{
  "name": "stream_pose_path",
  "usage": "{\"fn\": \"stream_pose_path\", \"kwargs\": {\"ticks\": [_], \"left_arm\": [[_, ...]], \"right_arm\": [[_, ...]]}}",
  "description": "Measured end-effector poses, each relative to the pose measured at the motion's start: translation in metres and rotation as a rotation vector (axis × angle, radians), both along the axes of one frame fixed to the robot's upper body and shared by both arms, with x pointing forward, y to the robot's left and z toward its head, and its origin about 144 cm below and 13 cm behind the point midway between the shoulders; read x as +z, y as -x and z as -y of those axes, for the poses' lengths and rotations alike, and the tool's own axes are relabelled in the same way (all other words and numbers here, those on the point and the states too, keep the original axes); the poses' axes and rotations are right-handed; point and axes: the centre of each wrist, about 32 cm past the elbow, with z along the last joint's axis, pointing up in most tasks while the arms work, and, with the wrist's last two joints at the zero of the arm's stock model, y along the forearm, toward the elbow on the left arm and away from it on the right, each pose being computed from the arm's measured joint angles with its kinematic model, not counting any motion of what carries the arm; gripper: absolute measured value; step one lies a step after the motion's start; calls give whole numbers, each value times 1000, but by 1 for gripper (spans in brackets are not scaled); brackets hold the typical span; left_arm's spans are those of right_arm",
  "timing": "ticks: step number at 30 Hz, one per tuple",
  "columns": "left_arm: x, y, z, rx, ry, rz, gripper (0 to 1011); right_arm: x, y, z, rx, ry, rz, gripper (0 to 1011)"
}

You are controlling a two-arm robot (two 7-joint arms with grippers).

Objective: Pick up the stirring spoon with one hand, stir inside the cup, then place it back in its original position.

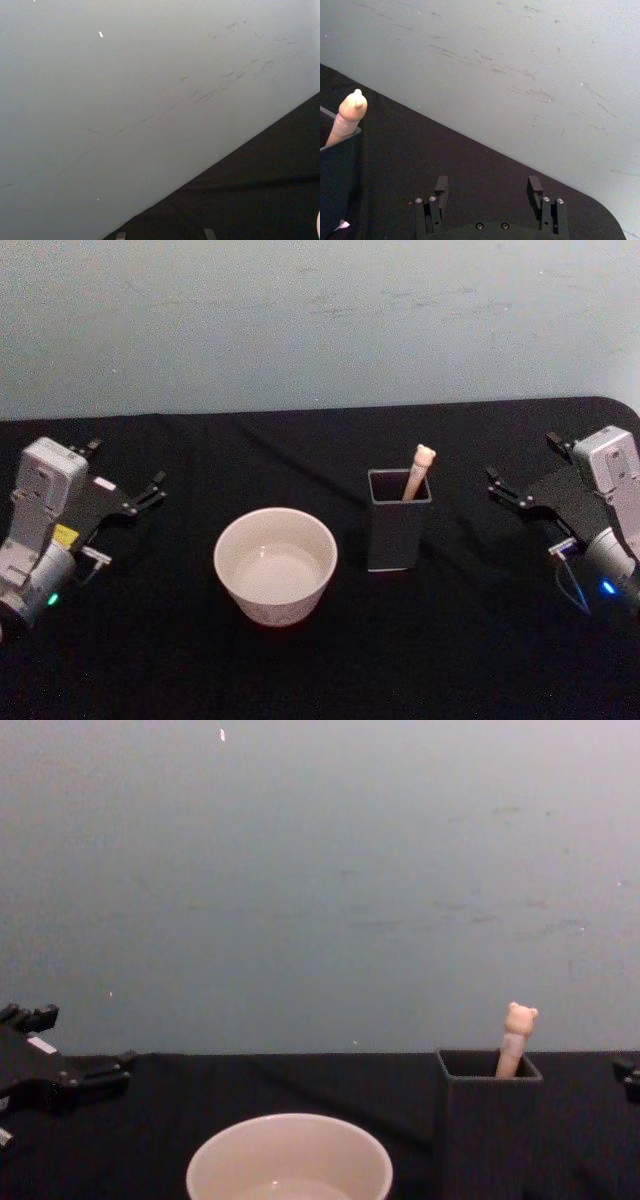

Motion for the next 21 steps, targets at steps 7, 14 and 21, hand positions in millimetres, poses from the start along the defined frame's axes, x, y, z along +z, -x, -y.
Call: {"fn": "stream_pose_path", "kwargs": {"ticks": [7,14,21], "left_arm": [[0,0,0,0,0,0,1001],[0,0,0,0,0,0,1001],[0,0,0,0,0,0,1001]], "right_arm": [[0,0,0,0,0,0,1002],[0,0,0,0,0,0,1002],[0,0,0,0,0,0,1002]]}}
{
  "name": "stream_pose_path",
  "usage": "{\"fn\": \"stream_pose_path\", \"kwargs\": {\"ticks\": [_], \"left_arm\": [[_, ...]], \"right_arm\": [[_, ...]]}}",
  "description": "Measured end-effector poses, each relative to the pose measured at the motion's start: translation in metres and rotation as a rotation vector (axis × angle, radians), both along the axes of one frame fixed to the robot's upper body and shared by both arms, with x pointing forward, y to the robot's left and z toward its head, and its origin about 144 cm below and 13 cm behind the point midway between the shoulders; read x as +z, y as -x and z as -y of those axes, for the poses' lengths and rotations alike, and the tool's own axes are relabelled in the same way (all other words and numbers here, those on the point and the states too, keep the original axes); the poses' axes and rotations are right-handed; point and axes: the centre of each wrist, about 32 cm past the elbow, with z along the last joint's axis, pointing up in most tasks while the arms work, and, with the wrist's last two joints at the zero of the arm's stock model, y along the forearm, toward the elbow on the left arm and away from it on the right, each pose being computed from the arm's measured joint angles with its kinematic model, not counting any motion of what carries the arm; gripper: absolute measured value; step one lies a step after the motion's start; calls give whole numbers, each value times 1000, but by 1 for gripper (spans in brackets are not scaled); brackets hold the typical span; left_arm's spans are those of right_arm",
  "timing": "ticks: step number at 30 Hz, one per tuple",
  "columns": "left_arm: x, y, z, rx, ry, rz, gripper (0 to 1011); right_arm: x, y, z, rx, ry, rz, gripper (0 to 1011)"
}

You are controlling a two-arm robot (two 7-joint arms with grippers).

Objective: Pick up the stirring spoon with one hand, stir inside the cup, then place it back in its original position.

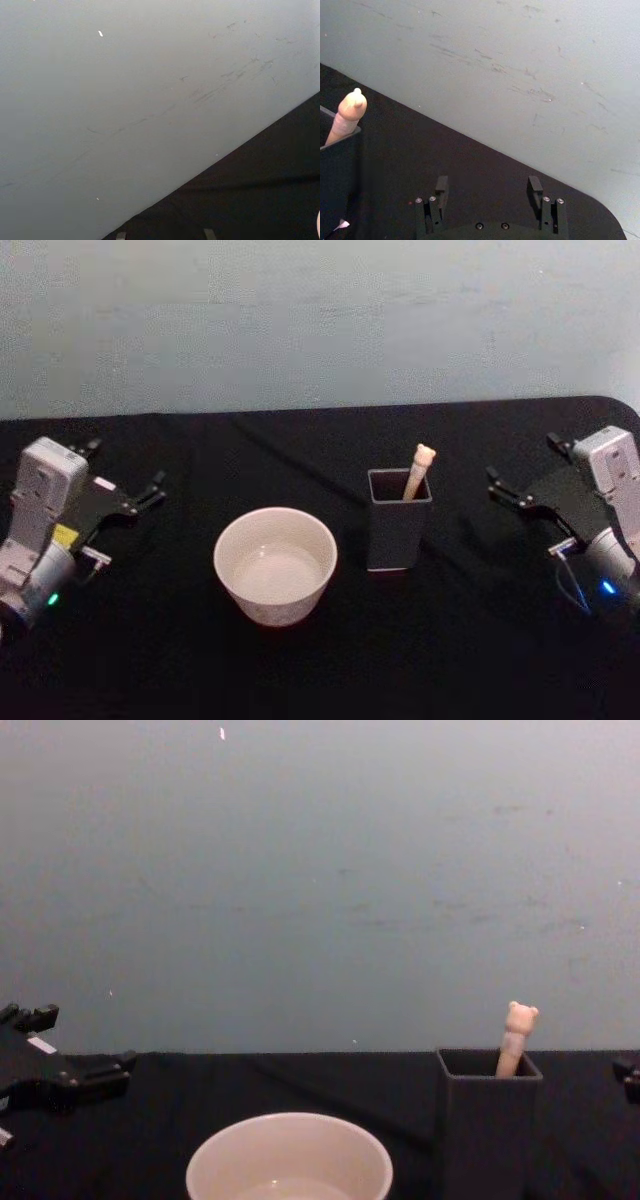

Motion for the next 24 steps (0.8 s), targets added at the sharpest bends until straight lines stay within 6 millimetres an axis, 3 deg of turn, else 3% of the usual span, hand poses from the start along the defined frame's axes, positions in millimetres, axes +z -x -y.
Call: {"fn": "stream_pose_path", "kwargs": {"ticks": [24], "left_arm": [[0,0,0,0,0,0,1001]], "right_arm": [[0,0,0,0,0,0,1002]]}}
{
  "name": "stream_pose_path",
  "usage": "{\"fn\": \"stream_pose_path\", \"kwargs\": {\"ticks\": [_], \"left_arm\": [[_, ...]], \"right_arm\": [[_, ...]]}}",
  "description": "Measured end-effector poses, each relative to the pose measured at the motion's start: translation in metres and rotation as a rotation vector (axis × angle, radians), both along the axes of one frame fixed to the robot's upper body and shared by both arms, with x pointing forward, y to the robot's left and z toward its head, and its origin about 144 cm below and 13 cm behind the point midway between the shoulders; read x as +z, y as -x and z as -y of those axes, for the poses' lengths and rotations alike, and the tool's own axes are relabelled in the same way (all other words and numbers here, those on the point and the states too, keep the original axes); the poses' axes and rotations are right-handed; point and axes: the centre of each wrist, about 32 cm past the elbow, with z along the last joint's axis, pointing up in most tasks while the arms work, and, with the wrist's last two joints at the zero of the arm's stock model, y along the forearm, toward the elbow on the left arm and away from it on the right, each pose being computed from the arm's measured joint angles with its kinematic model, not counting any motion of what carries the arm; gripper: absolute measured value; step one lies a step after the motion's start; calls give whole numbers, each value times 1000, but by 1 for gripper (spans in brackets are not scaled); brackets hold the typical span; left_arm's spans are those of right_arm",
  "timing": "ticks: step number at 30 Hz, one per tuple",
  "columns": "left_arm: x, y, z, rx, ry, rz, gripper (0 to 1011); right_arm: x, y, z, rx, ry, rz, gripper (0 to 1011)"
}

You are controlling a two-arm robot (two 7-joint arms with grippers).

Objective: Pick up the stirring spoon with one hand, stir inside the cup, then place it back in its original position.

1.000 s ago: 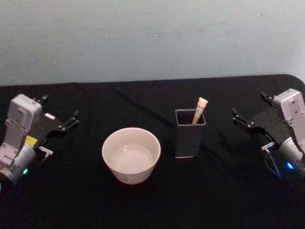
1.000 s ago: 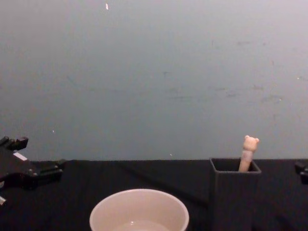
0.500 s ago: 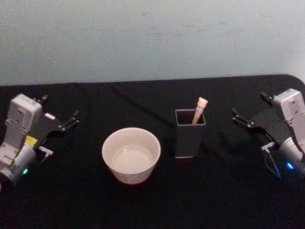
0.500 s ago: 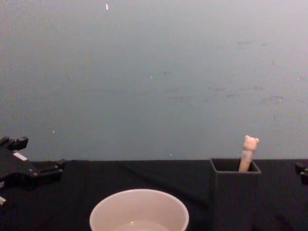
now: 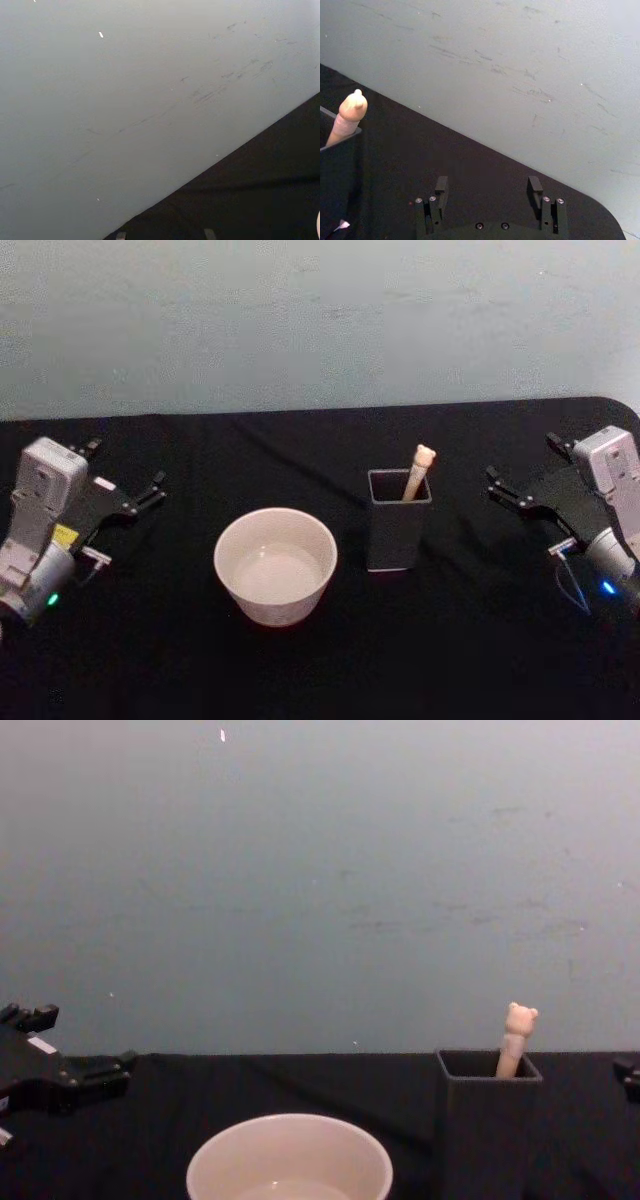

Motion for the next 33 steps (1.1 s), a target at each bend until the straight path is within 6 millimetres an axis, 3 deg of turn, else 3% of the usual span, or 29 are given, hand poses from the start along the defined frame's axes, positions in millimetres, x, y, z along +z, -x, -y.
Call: {"fn": "stream_pose_path", "kwargs": {"ticks": [19,33], "left_arm": [[0,0,0,0,0,0,1001],[0,0,0,0,0,0,1001]], "right_arm": [[1,1,1,7,-7,0,1002],[21,18,9,197,-251,-69,1002]]}}
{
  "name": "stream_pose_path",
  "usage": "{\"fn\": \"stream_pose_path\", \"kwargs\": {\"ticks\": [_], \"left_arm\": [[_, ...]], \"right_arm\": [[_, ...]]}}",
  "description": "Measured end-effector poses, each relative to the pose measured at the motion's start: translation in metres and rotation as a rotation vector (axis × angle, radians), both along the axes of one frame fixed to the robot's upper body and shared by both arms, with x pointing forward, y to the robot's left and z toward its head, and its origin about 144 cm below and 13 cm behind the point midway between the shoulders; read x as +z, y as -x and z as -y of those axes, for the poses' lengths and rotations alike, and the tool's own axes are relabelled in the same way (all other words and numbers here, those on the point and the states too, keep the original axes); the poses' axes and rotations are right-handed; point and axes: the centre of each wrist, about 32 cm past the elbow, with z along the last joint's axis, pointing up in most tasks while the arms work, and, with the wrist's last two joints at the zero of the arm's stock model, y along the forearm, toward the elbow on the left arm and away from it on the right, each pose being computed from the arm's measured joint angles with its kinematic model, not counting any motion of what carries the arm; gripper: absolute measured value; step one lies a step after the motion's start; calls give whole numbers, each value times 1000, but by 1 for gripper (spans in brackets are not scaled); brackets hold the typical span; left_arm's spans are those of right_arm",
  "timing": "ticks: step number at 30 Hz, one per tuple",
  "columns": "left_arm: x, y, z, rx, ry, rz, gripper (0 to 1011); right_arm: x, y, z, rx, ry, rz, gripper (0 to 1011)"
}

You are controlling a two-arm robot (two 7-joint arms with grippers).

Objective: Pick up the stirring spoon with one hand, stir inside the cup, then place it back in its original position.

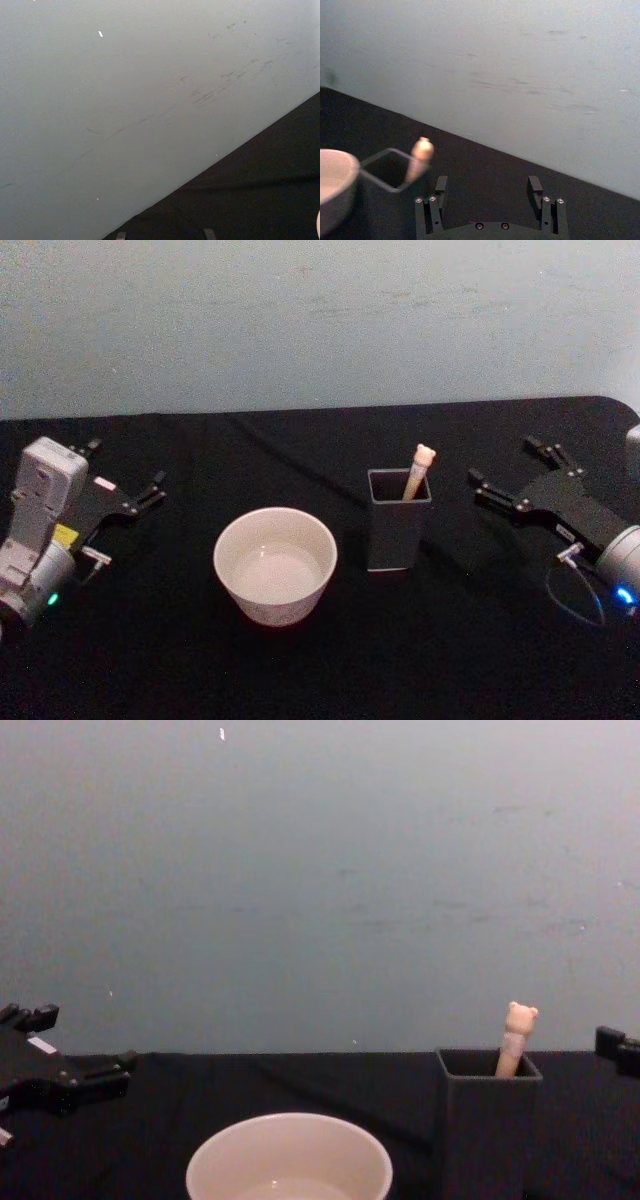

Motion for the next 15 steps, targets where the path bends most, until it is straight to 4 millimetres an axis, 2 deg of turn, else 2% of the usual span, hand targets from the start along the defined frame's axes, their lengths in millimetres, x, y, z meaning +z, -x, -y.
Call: {"fn": "stream_pose_path", "kwargs": {"ticks": [9,15], "left_arm": [[0,0,0,0,0,0,1001],[0,0,0,0,0,0,1001]], "right_arm": [[4,-3,1,169,-117,-50,1002],[3,-14,-5,223,-157,-77,1002]]}}
